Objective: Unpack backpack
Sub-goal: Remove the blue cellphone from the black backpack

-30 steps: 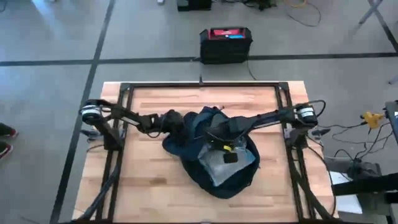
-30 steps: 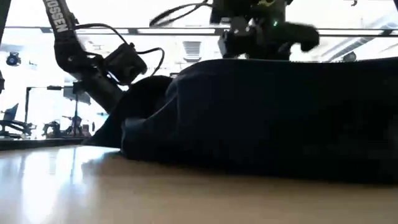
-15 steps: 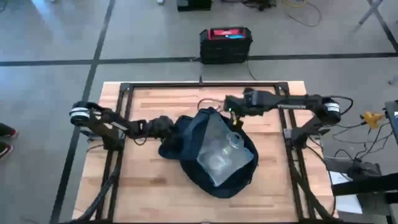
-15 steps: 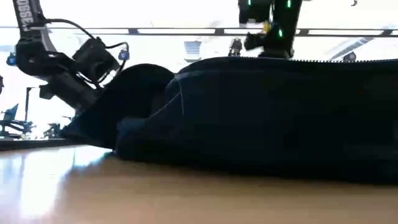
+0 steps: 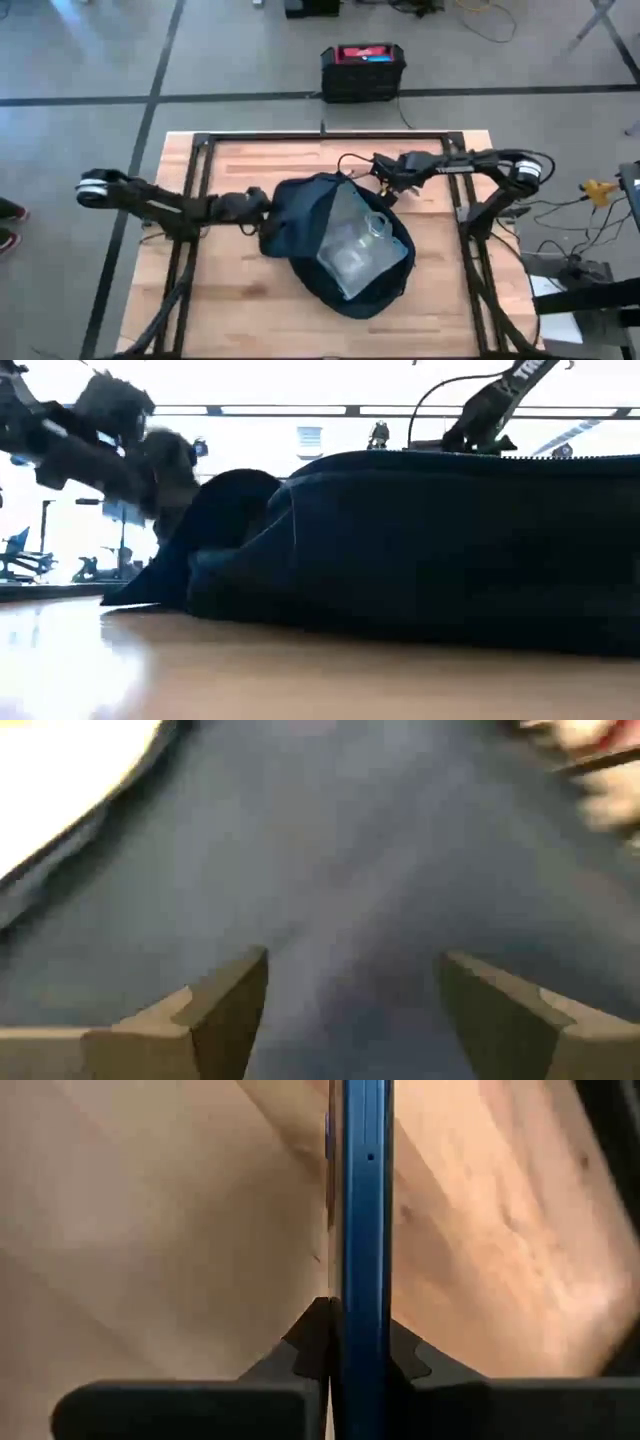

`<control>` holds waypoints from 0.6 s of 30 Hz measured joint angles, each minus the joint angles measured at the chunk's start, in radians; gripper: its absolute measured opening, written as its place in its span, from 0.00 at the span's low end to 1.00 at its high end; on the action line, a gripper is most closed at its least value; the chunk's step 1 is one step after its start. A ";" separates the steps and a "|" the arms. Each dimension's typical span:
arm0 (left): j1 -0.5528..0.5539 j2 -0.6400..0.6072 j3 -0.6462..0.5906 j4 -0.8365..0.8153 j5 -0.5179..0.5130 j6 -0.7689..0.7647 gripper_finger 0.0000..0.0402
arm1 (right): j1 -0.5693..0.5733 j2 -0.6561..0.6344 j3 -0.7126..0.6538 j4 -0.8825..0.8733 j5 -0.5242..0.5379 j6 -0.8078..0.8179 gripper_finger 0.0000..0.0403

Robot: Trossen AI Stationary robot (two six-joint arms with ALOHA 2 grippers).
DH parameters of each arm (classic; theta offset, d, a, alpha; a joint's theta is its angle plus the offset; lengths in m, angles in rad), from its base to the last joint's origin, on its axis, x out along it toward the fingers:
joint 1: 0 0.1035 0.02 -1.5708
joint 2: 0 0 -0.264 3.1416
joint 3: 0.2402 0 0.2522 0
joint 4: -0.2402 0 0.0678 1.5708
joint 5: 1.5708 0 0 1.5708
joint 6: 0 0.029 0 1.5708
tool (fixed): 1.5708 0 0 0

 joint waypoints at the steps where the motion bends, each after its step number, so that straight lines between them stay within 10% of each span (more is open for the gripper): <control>1: -0.033 -0.032 0.018 0.006 0.013 0.012 0.68 | 0.000 0.004 -0.009 0.018 0.011 0.007 0.05; 8: -0.320 -0.077 0.199 -0.052 -0.280 0.286 0.68 | -0.001 0.003 -0.029 0.072 0.043 0.023 0.09; 18: -0.274 0.388 0.586 -0.322 -0.321 0.206 0.68 | -0.007 0.008 -0.013 0.094 0.013 0.014 0.18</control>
